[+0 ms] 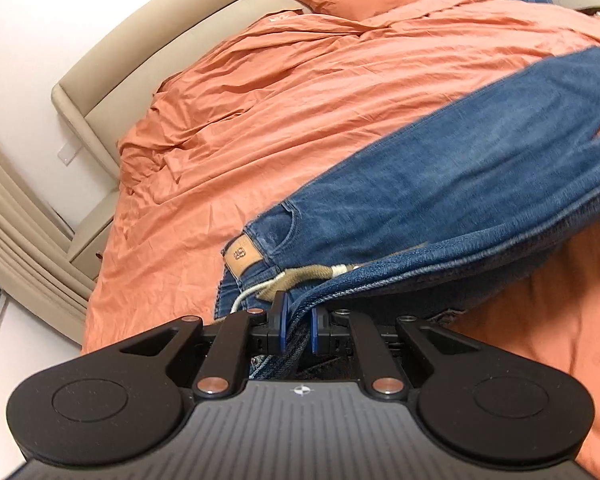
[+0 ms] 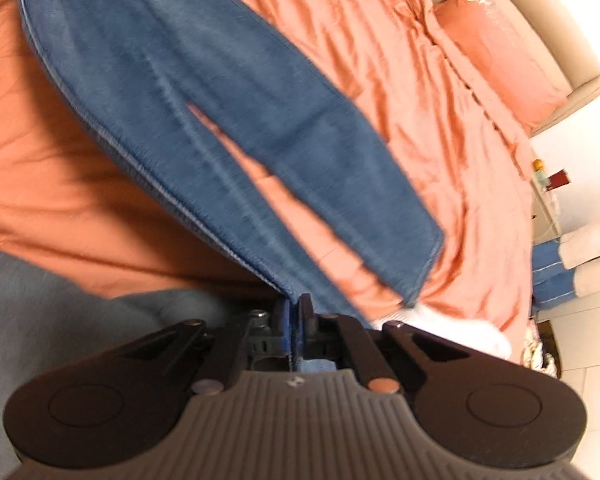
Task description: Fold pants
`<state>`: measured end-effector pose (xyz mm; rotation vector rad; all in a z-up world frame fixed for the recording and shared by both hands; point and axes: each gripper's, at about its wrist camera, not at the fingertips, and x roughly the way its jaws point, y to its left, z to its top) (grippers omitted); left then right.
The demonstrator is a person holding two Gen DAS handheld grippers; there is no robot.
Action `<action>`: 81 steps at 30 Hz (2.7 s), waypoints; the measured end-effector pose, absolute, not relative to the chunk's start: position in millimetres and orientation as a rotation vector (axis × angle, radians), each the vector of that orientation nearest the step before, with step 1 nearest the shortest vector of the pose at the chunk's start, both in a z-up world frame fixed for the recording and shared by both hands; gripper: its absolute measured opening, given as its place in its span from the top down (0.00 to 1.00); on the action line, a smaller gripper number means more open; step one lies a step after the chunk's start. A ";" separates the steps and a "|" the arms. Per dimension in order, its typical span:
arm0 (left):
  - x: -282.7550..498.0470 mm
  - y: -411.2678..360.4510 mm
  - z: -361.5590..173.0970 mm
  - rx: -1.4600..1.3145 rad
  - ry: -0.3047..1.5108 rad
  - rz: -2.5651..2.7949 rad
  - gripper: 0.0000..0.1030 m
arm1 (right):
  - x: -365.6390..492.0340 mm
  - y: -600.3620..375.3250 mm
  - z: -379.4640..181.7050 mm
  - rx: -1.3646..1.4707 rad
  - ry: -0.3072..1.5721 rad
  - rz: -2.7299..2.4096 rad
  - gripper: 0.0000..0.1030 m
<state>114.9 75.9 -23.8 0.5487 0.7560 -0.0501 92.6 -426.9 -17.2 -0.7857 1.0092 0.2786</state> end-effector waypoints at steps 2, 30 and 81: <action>124.5 76.9 -18.2 0.539 0.751 -0.045 0.89 | 106.7 -427.2 -16.9 -0.808 1.006 0.263 1.00; 409.8 66.9 -139.7 0.608 1.069 -0.140 0.84 | 438.5 -441.7 -146.1 -0.786 1.123 0.158 1.00; 251.9 297.3 -168.0 -1.099 0.678 0.283 0.52 | 308.1 -403.7 -105.6 -0.375 1.058 -0.078 0.54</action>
